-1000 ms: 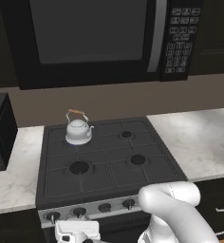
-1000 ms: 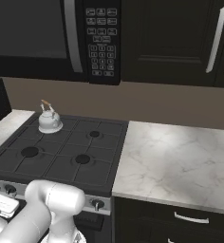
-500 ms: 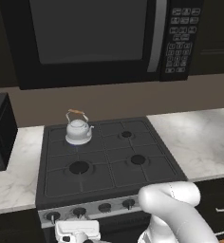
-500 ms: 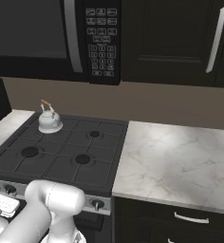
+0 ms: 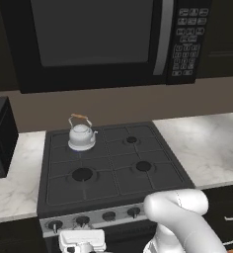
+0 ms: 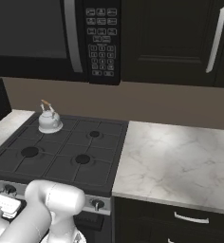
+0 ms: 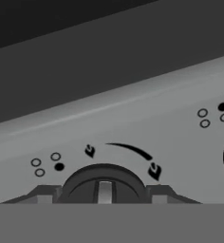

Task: Lower the heat of the kettle.

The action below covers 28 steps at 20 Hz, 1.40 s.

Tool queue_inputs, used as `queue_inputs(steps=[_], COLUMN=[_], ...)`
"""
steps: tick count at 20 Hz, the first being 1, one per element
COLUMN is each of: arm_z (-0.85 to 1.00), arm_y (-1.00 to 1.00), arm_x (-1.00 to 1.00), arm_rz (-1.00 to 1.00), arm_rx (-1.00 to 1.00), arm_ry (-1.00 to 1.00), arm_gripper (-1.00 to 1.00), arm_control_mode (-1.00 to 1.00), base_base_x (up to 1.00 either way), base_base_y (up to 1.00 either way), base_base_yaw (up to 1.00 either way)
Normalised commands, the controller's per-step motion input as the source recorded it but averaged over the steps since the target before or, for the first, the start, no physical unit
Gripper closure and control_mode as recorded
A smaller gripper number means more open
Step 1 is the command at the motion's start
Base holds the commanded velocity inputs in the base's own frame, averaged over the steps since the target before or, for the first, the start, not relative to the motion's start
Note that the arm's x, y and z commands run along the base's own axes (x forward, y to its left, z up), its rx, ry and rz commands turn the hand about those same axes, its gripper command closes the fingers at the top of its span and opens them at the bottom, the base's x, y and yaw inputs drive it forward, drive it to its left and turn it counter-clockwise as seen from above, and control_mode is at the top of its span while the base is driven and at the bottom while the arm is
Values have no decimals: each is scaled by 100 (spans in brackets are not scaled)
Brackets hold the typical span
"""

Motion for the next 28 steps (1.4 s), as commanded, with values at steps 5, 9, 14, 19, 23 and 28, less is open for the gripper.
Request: queue_inputs(steps=[5,9,14,19,23,28], arm_z=[10,29,31,25,25,29], arm_y=[0,0,0,0,-1,-8], arm_x=[0,0,0,2,8,18], arm_rz=[0,0,0,1,4,7], arm_rx=[0,2,8,23,34,40], arm_ry=[-4,-6,-4,-4,-8,-2], arm_gripper=[100,100,100,100,100,100], arm_control_mode=[-100,-100,-100,-100,-100,-100], base_base_x=[0,0,0,0,0,0], base_base_y=[0,0,0,0,0,0], base_base_yaw=[0,0,0,0,0,0])
